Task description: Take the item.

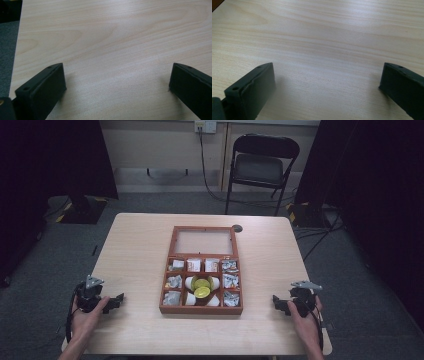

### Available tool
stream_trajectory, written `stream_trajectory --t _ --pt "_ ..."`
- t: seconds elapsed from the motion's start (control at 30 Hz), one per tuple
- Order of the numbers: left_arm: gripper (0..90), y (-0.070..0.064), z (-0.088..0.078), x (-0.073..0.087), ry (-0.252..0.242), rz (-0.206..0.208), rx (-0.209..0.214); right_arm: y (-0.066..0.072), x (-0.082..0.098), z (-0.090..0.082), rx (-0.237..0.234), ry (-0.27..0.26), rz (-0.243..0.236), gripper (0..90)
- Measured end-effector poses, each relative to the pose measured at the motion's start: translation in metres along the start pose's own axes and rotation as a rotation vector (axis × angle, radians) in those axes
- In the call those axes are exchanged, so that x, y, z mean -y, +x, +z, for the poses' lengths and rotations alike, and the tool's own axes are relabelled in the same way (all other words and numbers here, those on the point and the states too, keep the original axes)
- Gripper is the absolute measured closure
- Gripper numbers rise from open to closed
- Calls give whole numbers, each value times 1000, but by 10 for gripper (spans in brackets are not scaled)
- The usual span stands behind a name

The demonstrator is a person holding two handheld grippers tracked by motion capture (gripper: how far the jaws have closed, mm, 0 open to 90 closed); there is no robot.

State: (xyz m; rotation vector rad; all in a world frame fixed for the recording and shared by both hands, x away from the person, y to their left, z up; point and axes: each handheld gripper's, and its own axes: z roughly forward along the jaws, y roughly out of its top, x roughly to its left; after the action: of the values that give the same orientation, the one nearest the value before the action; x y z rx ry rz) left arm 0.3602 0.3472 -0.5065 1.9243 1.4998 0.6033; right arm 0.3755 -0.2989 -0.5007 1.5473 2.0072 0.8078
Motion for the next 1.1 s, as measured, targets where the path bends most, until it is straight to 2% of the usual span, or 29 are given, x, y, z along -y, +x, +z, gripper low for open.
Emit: stream_trajectory --t 0.2,0.3,0.47,0.5,0.57,0.77,0.83,0.93,0.97,1.1 --pt "13 1 0 -1 -1 -1 7 0 0 0 0 0 0 0" --pt "49 1 0 -2 -10 -3 4 0 0 0 0 0 0 0" --pt "181 -2 -3 -3 -14 4 14 0 0 0 0 0 1 0" --pt "168 -5 -4 -4 1 25 35 0 0 0 0 0 0 0" --pt "171 -8 -5 -5 10 50 35 0 0 0 0 0 0 0" --pt "180 -12 -10 -9 -26 48 70 0 0 0 0 -1 -1 0" --pt "229 -13 -13 -10 -51 34 114 0 0 0 0 0 0 0" --pt "237 -18 -16 -13 -61 55 114 0 0 0 0 -1 -1 0" --pt "237 -22 -17 -15 -71 75 122 0 0 0 0 -1 -1 0" --pt "237 -26 -20 -16 -80 82 146 0 0 0 1 0 0 0"
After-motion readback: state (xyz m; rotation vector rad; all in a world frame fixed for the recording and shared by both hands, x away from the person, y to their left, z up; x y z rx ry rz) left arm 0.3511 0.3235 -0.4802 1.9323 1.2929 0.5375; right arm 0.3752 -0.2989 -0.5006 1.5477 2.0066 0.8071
